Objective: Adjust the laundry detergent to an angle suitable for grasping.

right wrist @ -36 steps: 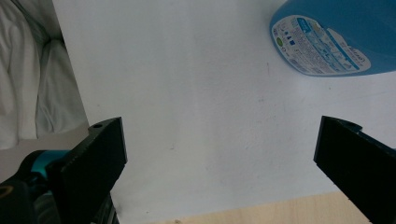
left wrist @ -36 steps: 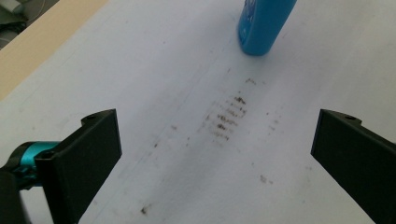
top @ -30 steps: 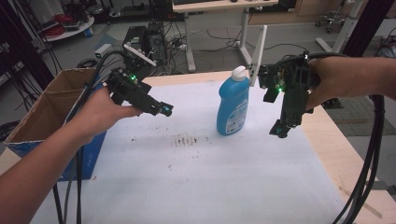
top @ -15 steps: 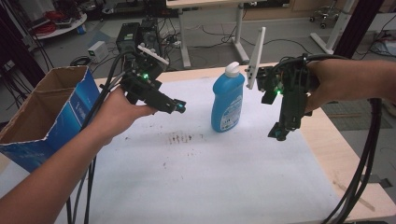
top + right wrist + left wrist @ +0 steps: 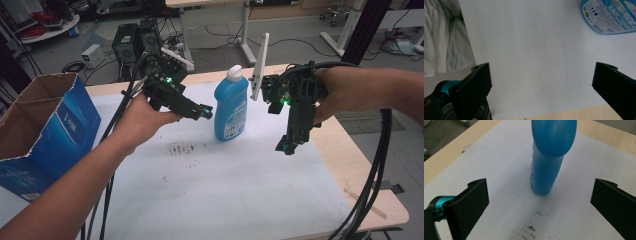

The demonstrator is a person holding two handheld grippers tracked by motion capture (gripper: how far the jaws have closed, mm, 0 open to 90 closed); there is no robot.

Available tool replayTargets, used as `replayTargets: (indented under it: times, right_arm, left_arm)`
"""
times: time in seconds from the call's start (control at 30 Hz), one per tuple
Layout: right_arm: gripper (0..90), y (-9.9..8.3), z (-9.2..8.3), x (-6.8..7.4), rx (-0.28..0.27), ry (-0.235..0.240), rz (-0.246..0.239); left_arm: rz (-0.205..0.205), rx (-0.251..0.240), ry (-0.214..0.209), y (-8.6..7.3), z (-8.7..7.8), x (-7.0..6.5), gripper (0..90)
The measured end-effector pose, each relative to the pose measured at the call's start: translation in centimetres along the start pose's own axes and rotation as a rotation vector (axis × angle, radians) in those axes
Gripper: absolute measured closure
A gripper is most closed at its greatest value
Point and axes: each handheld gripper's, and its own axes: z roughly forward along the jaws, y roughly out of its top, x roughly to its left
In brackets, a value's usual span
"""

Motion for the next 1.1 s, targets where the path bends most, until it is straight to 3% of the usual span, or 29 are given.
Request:
replayTargets:
  times: [0.4, 1.1]
  right_arm:
    - [1.8, -0.1, 0.2, -0.2, -0.007, 0.005, 0.004]
    - [1.8, -0.7, 0.7, -1.2, -0.015, 0.02, 0.019]
  left_arm:
    - [0.02, -0.008, -0.03, 1.9, 2.7, -0.7, 1.7]
    - [0.026, -0.01, -0.05, 2.3, 6.5, -0.9, 1.7]
